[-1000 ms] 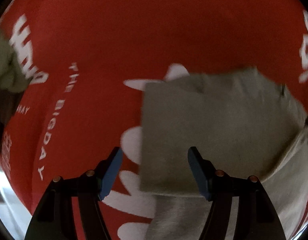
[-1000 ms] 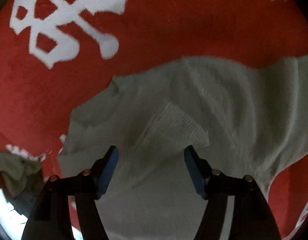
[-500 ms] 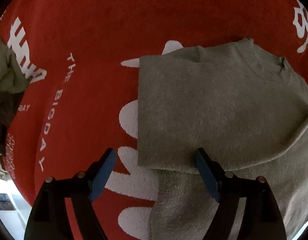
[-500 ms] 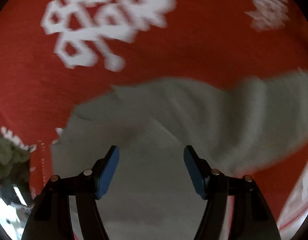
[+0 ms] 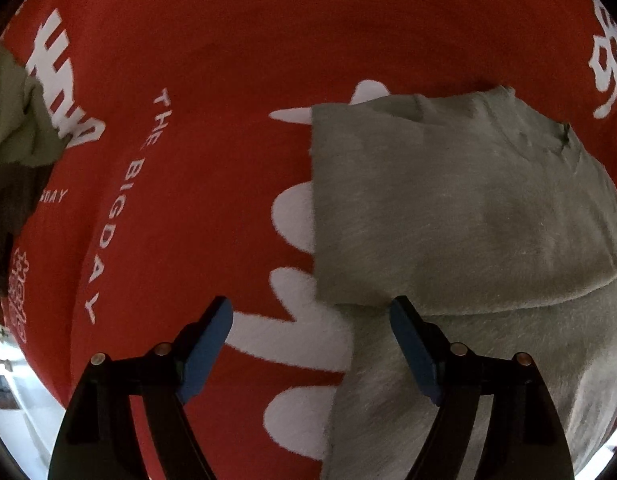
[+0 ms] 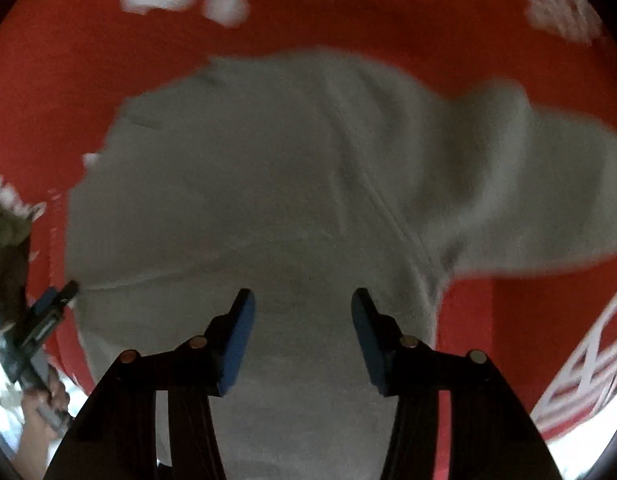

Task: Fold small clothes

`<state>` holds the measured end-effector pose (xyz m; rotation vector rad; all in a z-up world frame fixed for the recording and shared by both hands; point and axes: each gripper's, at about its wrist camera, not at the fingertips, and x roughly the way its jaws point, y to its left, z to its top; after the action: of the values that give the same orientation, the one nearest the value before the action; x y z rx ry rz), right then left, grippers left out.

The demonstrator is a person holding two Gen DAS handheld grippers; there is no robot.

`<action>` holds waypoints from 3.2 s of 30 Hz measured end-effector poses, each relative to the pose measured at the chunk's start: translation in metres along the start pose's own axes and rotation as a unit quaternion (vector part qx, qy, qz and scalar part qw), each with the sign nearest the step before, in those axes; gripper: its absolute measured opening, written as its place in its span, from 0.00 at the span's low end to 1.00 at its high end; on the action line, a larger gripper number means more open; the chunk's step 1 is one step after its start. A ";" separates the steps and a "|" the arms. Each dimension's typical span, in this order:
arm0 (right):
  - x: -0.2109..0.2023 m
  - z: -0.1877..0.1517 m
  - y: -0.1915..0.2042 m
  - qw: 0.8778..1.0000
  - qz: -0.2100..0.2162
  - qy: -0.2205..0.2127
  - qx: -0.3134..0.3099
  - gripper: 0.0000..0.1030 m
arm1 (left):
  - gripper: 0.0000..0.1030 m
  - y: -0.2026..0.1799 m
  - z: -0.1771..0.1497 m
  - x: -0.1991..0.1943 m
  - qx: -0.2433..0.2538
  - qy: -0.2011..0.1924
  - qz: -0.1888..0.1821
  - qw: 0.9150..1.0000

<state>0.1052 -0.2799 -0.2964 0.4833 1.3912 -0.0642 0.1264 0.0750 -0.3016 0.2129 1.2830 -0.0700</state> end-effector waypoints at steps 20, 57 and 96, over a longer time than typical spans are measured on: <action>0.160 0.119 0.332 0.928 0.076 0.088 -0.353 0.14 | 0.79 0.063 -0.050 -0.003 -0.094 0.010 -0.037 0.995; 0.041 0.062 -0.002 0.978 0.135 -0.042 0.153 0.07 | 1.00 -0.005 0.020 0.029 -0.052 -0.002 -0.002 0.999; -0.032 -0.062 -0.136 0.981 0.101 -0.020 0.164 0.51 | 1.00 -0.231 -0.058 -0.050 0.146 0.097 -0.064 0.983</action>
<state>-0.0024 -0.3880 -0.3111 0.8924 1.2904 -0.1390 0.0182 -0.1434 -0.2965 0.3963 1.4773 -0.3551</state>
